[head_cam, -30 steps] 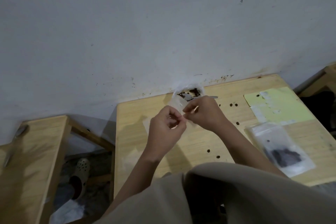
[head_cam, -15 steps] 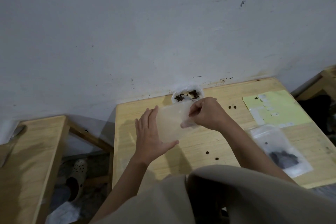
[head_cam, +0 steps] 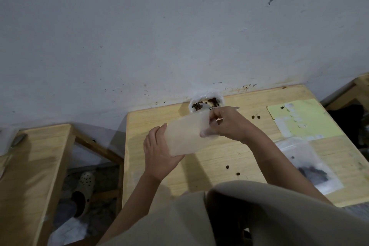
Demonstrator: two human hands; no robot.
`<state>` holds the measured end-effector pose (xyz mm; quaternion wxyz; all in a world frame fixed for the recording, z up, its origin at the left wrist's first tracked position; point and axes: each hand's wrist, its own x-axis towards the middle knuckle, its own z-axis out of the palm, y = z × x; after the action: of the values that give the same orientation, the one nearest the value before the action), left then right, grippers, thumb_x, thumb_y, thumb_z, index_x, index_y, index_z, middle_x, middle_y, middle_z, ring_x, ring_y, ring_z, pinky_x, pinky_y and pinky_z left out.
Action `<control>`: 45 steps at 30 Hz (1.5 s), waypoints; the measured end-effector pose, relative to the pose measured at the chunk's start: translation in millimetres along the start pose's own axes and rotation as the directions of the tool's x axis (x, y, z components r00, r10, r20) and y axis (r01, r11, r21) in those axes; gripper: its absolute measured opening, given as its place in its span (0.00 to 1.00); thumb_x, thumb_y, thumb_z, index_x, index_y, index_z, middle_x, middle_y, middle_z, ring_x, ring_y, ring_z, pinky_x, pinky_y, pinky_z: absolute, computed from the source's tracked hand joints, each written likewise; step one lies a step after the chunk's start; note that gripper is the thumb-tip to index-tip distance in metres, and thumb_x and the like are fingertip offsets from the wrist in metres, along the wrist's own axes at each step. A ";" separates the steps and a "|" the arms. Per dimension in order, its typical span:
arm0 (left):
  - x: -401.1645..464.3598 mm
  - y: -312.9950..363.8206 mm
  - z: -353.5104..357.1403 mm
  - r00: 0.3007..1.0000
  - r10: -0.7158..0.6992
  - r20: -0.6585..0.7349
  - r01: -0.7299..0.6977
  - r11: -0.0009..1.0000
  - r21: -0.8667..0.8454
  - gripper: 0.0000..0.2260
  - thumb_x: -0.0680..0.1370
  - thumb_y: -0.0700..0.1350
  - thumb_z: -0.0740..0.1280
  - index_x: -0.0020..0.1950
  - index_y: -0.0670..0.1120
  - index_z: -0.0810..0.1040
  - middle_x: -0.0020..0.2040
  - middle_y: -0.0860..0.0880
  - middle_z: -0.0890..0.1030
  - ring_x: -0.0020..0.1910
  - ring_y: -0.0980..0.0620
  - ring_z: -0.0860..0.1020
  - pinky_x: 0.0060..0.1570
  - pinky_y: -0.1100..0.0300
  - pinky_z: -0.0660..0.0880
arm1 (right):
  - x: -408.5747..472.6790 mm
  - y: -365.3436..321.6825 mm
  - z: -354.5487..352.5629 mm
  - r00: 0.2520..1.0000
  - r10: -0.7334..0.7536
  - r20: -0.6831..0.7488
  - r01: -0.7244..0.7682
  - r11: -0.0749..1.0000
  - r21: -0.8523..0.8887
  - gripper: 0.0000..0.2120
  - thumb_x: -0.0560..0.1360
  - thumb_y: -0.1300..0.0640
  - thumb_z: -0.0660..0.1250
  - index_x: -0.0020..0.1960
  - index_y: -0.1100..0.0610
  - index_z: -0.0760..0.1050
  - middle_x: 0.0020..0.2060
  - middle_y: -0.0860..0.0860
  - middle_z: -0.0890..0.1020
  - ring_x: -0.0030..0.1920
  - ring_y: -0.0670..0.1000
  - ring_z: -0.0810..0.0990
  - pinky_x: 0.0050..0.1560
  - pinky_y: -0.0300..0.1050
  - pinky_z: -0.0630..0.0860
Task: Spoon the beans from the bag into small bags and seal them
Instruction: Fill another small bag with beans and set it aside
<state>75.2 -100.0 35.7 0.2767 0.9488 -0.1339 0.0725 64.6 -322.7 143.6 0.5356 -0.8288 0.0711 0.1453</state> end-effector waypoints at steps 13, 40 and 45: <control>-3.5 4.7 4.8 0.993 -0.029 0.119 0.020 0.997 0.072 0.57 0.55 0.77 0.64 0.75 0.46 0.54 0.70 0.48 0.61 0.69 0.49 0.57 0.70 0.39 0.52 | 5.0 5.5 3.9 1.000 0.005 -0.024 -0.008 0.992 -0.130 0.04 0.70 0.57 0.70 0.40 0.52 0.75 0.41 0.49 0.80 0.36 0.43 0.76 0.39 0.37 0.71; 55.5 25.4 64.6 0.945 -0.071 0.320 0.134 0.974 -0.181 0.52 0.56 0.74 0.69 0.72 0.47 0.63 0.63 0.52 0.68 0.63 0.54 0.66 0.62 0.59 0.65 | 108.1 116.6 2.4 0.651 0.701 -0.293 -0.011 0.395 0.919 0.15 0.75 0.58 0.69 0.61 0.56 0.72 0.40 0.54 0.78 0.36 0.49 0.77 0.35 0.43 0.76; 74.5 33.8 72.9 0.891 -0.053 0.450 0.165 0.963 -0.213 0.52 0.55 0.74 0.69 0.73 0.51 0.61 0.67 0.54 0.66 0.65 0.56 0.62 0.65 0.53 0.66 | 121.9 118.7 4.9 0.629 0.533 -0.566 -0.030 0.744 0.667 0.08 0.77 0.58 0.65 0.50 0.60 0.80 0.36 0.52 0.80 0.36 0.52 0.79 0.37 0.44 0.78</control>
<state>141.0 -183.0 7.5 0.3582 0.9049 -0.1470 -0.1770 146.9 -363.1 0.1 0.6626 -0.5767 0.4569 -0.1399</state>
